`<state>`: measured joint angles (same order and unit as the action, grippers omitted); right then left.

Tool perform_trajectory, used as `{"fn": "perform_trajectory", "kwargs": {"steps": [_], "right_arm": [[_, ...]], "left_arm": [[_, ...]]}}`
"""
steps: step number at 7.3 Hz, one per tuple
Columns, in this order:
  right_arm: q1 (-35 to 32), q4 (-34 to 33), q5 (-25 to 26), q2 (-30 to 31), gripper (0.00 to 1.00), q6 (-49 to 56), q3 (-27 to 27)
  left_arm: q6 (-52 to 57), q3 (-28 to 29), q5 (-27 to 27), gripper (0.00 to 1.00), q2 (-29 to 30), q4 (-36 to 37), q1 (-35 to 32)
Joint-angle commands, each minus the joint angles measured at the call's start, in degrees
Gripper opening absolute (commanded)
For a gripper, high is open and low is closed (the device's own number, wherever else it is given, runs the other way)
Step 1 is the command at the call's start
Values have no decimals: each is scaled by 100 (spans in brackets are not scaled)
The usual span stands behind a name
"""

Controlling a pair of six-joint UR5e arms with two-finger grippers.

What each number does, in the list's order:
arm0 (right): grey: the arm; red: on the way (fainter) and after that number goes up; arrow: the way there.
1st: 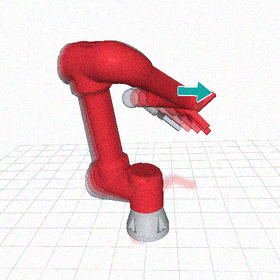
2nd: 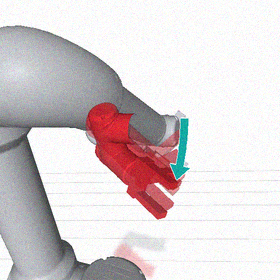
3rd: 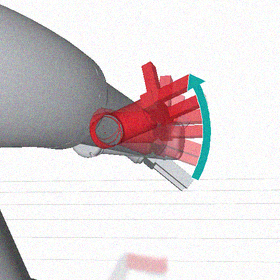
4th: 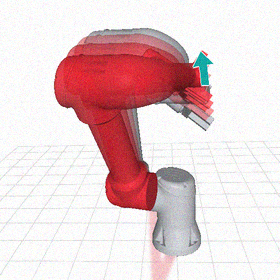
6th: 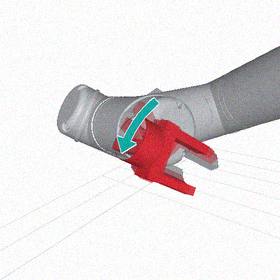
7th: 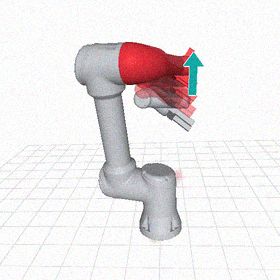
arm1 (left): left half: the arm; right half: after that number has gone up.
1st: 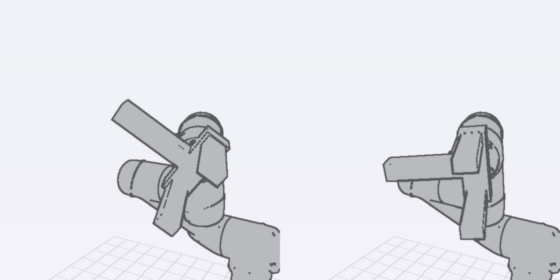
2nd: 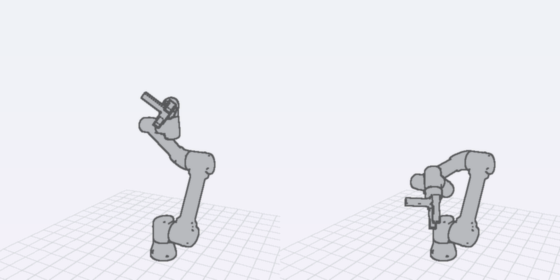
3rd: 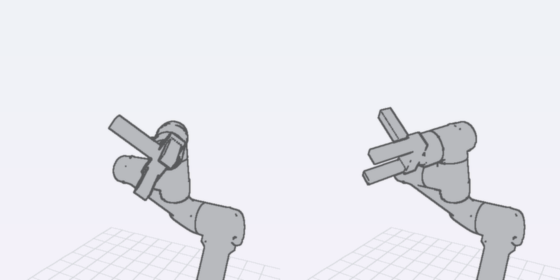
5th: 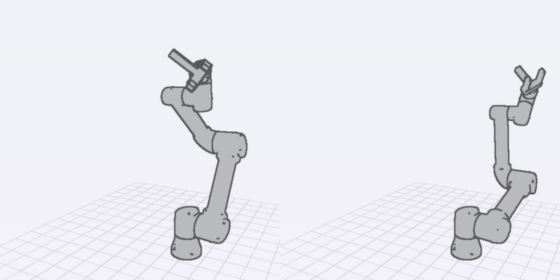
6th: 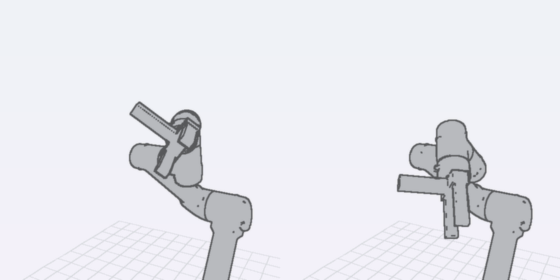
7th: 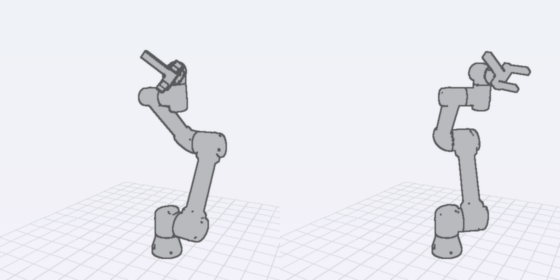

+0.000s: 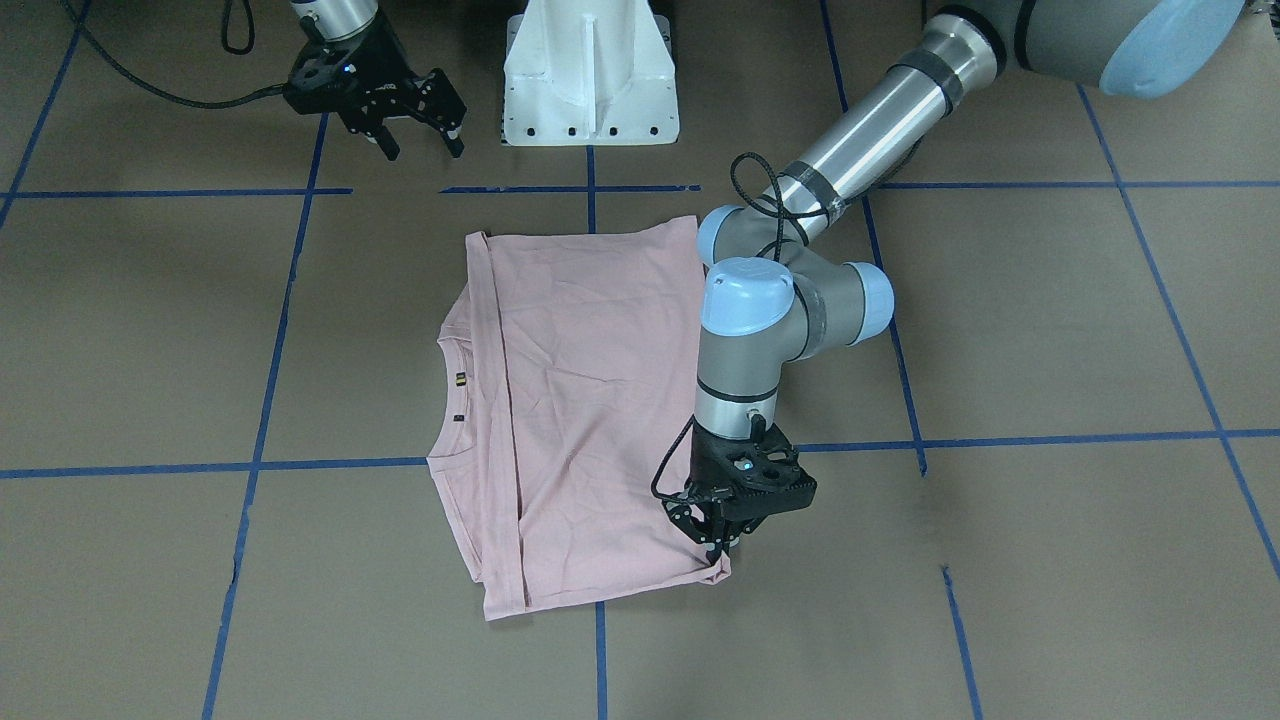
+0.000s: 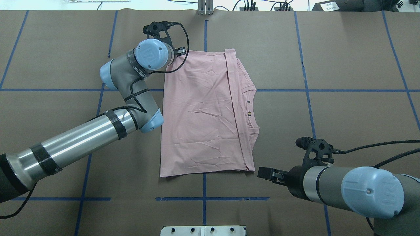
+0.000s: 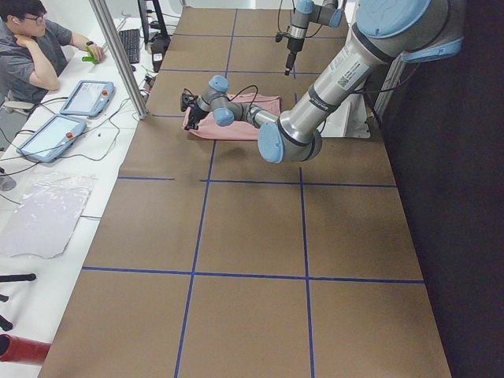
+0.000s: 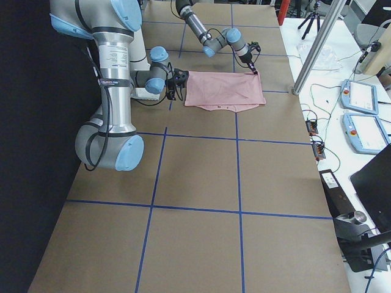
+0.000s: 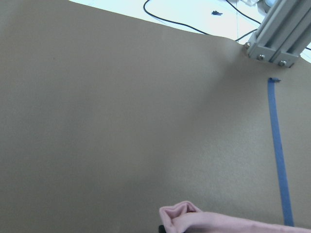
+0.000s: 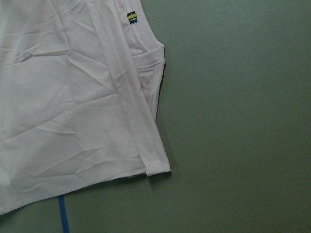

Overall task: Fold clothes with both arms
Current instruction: 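Drag the grasped shirt corner away from the robot with the left gripper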

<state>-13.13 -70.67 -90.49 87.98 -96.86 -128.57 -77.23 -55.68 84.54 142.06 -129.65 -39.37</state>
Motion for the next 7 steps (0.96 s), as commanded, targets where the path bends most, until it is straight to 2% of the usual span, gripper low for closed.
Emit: {"fn": "perform_trajectory", "kwargs": {"steps": [1, 2, 3, 4, 7], "right_arm": [[4, -9, 222, -61, 100, 0, 59], [-5, 0, 250, -123, 100, 0, 129], [-5, -9, 320, -149, 100, 27, 148], [-31, -9, 330, -158, 100, 36, 148], [-93, -9, 356, -158, 100, 53, 148]], "left_arm": [[-38, 31, -86, 68, 14, -60, -61], [-29, -4, -78, 100, 14, -60, -140], [-29, -300, 165, 100, -12, 79, -237], [-64, -834, 681, 100, -186, 585, -255], [-1009, -3722, 1649, 100, -1590, 2359, -141]]}}
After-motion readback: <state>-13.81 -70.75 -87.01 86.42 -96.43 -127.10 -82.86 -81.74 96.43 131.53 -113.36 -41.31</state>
